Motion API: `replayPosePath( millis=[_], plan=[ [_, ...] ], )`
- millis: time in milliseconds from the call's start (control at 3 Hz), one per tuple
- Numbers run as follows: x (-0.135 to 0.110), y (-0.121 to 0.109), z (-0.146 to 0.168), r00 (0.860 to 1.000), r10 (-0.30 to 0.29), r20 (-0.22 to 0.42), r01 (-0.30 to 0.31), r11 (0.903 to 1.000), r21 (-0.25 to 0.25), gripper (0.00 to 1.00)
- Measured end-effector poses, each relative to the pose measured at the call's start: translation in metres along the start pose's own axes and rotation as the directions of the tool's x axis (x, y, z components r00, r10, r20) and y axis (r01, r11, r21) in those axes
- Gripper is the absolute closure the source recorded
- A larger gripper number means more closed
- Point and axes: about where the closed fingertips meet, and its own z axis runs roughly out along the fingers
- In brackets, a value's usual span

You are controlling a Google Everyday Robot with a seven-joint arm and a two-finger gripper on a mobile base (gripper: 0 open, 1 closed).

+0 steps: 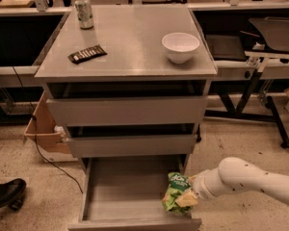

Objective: Pick green rice chip bag from bottom drawer and place on counter

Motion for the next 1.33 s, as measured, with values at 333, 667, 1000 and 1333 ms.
replayPosePath(
  millis=[333,667,1000,1333],
  plan=[
    [-0.025,0.004,-0.062,0.996,-0.055,0.063,0.051,0.9964,0.068,1.0],
    [-0.054,0.003,-0.121,0.983,-0.124,0.134,0.105,0.9842,0.143,1.0],
    [-0.089,0.009,-0.171,0.961,-0.208,0.183,0.167,0.9616,0.218,1.0],
    [-0.13,0.02,-0.226,0.928,-0.301,0.218,0.227,0.9236,0.309,1.0]
  ],
)
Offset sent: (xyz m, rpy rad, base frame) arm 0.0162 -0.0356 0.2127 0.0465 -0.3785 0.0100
